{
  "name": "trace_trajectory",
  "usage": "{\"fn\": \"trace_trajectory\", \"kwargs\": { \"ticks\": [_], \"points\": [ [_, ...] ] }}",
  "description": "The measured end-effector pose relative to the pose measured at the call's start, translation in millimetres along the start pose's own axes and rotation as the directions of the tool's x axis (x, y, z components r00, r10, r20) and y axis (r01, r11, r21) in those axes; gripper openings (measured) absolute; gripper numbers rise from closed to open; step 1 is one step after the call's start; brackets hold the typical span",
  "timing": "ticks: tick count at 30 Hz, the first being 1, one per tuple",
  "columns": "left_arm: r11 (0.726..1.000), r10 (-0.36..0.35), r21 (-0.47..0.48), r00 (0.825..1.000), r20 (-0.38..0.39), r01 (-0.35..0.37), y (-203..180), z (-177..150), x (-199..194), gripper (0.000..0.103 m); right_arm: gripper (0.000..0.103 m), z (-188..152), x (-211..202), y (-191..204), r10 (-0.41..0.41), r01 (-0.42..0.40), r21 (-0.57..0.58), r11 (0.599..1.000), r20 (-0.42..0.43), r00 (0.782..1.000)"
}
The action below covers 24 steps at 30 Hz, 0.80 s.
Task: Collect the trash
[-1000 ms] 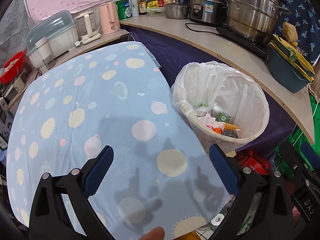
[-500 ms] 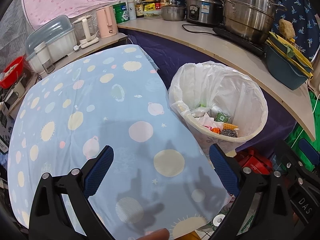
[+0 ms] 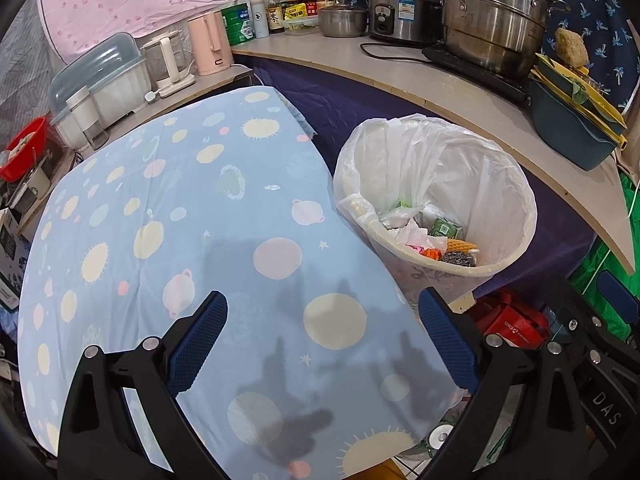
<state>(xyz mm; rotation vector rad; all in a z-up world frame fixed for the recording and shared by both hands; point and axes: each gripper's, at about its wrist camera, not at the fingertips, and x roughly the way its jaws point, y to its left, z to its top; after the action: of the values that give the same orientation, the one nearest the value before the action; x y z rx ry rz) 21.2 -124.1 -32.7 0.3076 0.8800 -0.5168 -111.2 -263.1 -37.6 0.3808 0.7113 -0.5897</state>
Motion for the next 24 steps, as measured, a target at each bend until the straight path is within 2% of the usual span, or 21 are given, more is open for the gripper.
{"fn": "trace_trajectory", "kwargs": {
  "ticks": [24],
  "points": [
    [1.0, 0.006, -0.01, 1.0, -0.015, -0.006, 1.2, -2.9, 1.3, 0.092, 0.084, -1.6, 3.4, 7.2, 0.012, -0.012, -0.016, 1.0, -0.007, 1.0]
  ]
}}
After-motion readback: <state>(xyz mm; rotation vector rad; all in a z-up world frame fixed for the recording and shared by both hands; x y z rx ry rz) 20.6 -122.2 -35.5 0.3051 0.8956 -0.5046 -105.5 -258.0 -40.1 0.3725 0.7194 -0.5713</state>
